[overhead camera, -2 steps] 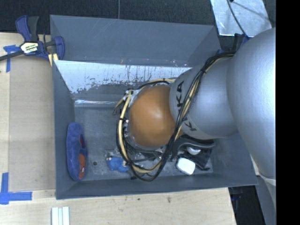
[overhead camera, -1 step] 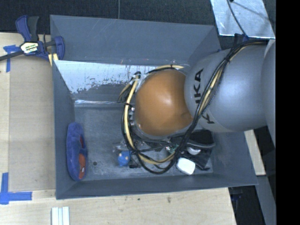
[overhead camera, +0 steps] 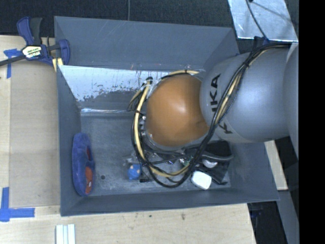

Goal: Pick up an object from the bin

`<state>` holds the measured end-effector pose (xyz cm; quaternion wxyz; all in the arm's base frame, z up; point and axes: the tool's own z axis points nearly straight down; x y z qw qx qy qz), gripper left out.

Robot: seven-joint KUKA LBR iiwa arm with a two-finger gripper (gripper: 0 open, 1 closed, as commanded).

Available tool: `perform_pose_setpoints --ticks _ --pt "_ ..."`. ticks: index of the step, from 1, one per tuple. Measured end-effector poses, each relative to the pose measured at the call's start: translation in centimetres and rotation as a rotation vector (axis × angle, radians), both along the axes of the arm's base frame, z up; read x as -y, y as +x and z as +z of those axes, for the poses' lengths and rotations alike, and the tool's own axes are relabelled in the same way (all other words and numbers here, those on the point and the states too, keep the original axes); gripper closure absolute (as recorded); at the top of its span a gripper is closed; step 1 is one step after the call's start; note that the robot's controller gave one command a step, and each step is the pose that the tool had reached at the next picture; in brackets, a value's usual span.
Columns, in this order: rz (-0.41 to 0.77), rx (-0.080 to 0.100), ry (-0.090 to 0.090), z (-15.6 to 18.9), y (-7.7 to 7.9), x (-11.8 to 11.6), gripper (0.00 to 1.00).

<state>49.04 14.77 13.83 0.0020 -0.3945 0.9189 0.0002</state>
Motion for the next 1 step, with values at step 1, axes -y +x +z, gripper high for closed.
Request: perform_pose_setpoints --ticks 1 --pt "-0.004 0.004 0.001 4.52 0.17 -0.01 1.0"
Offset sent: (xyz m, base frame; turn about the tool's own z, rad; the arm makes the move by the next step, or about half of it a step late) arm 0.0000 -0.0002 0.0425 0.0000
